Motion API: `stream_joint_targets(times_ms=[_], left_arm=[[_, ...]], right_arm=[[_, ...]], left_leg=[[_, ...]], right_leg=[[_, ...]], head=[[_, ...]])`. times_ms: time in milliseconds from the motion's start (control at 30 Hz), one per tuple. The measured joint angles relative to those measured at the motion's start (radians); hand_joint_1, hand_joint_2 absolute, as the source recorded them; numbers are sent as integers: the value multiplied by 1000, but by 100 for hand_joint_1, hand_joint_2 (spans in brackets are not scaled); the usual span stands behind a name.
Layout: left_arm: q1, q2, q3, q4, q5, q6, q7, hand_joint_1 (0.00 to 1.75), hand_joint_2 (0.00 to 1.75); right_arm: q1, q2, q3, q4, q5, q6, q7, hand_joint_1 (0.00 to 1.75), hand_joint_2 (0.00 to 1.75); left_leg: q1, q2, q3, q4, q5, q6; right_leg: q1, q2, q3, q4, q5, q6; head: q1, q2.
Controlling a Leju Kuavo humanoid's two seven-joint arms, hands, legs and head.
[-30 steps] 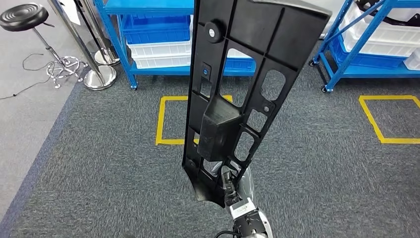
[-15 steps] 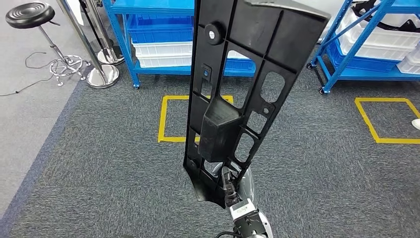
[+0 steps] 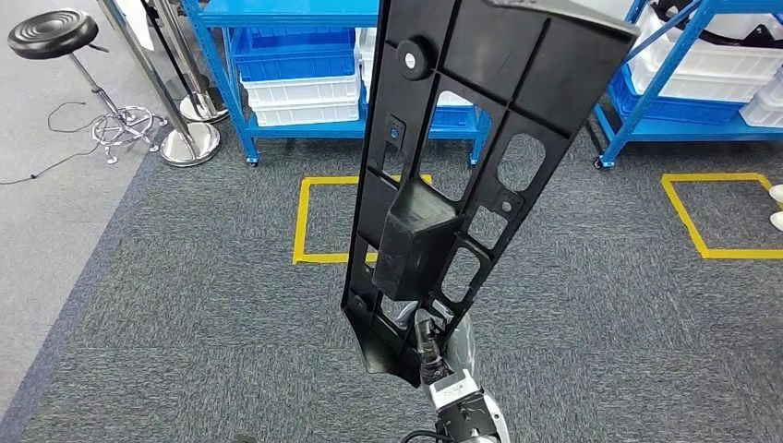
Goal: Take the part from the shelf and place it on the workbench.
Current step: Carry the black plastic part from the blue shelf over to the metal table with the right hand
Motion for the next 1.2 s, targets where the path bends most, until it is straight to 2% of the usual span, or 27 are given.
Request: stream_joint_targets(times_ms=[33, 133, 167, 233, 300, 333, 367, 400, 467, 533, 567, 600, 667, 733, 800, 833, 867, 900, 933, 1000, 1033, 1067, 1133, 1167, 1200], left_arm=[[0, 0, -1, 0, -1, 0, 0, 0, 175], [1, 0, -5, 0, -1, 0, 0, 0, 175], [0, 0, -6, 0, -2, 0, 0, 0, 175], [-1, -1, -8, 0, -2, -1, 1, 0, 175], [0, -1, -9, 0, -2, -3, 2, 0, 175], [0, 0, -9, 0, -1, -2, 5, 0, 175], [1, 0, -9, 0, 0, -1, 7, 0, 175], [1, 0, -9, 0, 1, 1, 10, 0, 175], [0, 0, -9, 0, 2, 3, 12, 0, 175], [-2, -2, -9, 0, 3, 5, 13, 0, 175], [-3, -2, -9, 0, 3, 7, 14, 0, 175], [-3, -2, -9, 0, 4, 9, 15, 0, 175], [-2, -2, -9, 0, 6, 15, 17, 0, 175], [-3, -2, -9, 0, 6, 18, 19, 0, 175], [-4, -2, -9, 0, 6, 18, 20, 0, 175], [-3, -1, -9, 0, 6, 18, 21, 0, 175], [-2, -1, -9, 0, 6, 18, 22, 0, 175], [-1, -1, -9, 0, 6, 18, 23, 0, 175], [0, -1, -9, 0, 5, 19, 24, 0, 175], [-2, -1, -9, 0, 4, 19, 26, 0, 175], [-4, -1, -9, 0, 4, 19, 27, 0, 175], [-6, -1, -9, 0, 3, 20, 27, 0, 175], [-5, -1, -9, 0, 3, 20, 29, 0, 175], [-5, -1, -9, 0, 3, 20, 29, 0, 175], [-5, -1, -9, 0, 3, 21, 30, 0, 175]], right_arm=[[0, 0, 0, 0, 0, 1, 0, 175, 0], [0, 0, 0, -2, 2, 2, 0, 175, 0], [0, 0, 0, -3, 2, 3, 0, 175, 0], [0, -1, -1, -4, 6, 3, 0, 175, 0], [1, -2, -1, -5, 15, 4, -1, 175, 0], [2, -2, -1, -5, 21, 4, -1, 175, 0], [3, -3, -1, -5, 26, 4, -1, 175, 0], [4, -3, -1, -5, 30, 4, -1, 175, 0], [5, -3, -1, -7, 35, 4, -1, 175, 0], [5, -3, -1, -9, 37, 4, -1, 175, 0], [6, -3, -1, -10, 38, 4, -2, 175, 0], [6, -3, -1, -11, 38, 4, -2, 175, 0], [7, -3, -1, -15, 39, 4, -2, 175, 0], [9, -3, -1, -18, 41, 4, -2, 175, 0], [10, -3, -1, -19, 42, 4, -2, 175, 0], [11, -3, -1, -19, 42, 4, -2, 175, 0], [11, -3, -1, -19, 42, 4, -2, 175, 0], [11, -3, -1, -19, 43, 4, -2, 175, 0], [11, -3, -1, -19, 43, 4, -1, 175, 0], [12, -3, -1, -19, 45, 4, -1, 175, 0], [12, -3, -1, -21, 47, 4, -1, 175, 0], [12, -3, -1, -22, 49, 4, 0, 175, 0], [12, -3, -2, -25, 51, 4, -1, 175, 0], [12, -3, -2, -25, 51, 4, -1, 175, 0], [12, -3, -2, -25, 51, 4, -1, 175, 0]], left_leg=[[-1, -1, 11, -29, 7, 4], [-2, -2, 7, -36, 13, 23], [-1, -2, 6, -38, 18, 30], [1, 0, 3, -42, 25, 43], [0, -1, -4, -41, 28, 48], [-1, -4, -7, -41, 29, 49], [-2, -8, -8, -40, 30, 48], [-2, -15, -9, -40, 31, 47], [-2, -29, -8, -40, 34, 44], [-1, -44, -11, -40, 38, 35], [2, -50, -14, -41, 41, 29], [3, -56, -16, -44, 45, 22], [2, -57, -21, -42, 43, 11], [-1, -38, -48, 16, 3, 3], [1, -21, -106, 141, -65, -5], [3, -18, -132, 198, -87, -9], [5, -15, -144, 226, -92, -13], [7, -11, -137, 215, -78, -16], [9, -4, -109, 166, -50, -18], [12, 34, -31, 27, 2, -18], [11, 47, -7, -19, 16, -13], [10, 54, 2, -39, 20, -6], [7, 37, -6, -37, 24, 10], [7, 28, -7, -38, 28, 18], [7, 19, -8, -40, 32, 26]], right_leg=[[2, 0, -3, 4, 0, 5], [1, 1, -10, 8, 3, 20], [0, 1, -15, 19, -7, 26], [-3, 2, -47, 93, -59, 35], [-5, 2, -105, 224, -126, 40], [-6, 2, -125, 271, -142, 41], [-6, 3, -127, 282, -138, 40], [-6, 5, -109, 253, -115, 37], [-4, 27, -31, 113, -52, 22], [2, 49, 22, 11, -22, 6], [4, 53, 29, -6, -22, 1], [7, 45, 29, -9, -19, -1], [0, 29, 35, -28, -8, -6], [-8, 9, 42, -48, 4, -11], [-7, -12, 41, -50, 6, -15], [-6, -22, 38, -47, 6, -14], [-6, -31, 33, -43, 5, -13], [-7, -40, 28, -37, 4, -12], [-8, -48, 25, -32, 2, -9], [-6, -65, 22, -19, -4, 1], [-3, -71, 22, -14, -7, 8], [0, -78, 23, -10, -9, 16], [-1, -91, 25, -9, -9, 27], [-4, -89, 24, -4, -14, 33], [-8, -77, 18, 11, -29, 38]], head=[[0, 0], [0, 0], [0, 0], [0, 0], [0, 0], [0, 0], [0, 0], [0, 0], [0, 0], [0, 0], [1, 0], [1, 0], [0, 0], [0, 0], [0, 0], [0, 0], [0, 0], [-1, 0], [0, 0], [0, 0], [0, 0], [0, 0], [0, 0], [0, 0], [0, 0]])
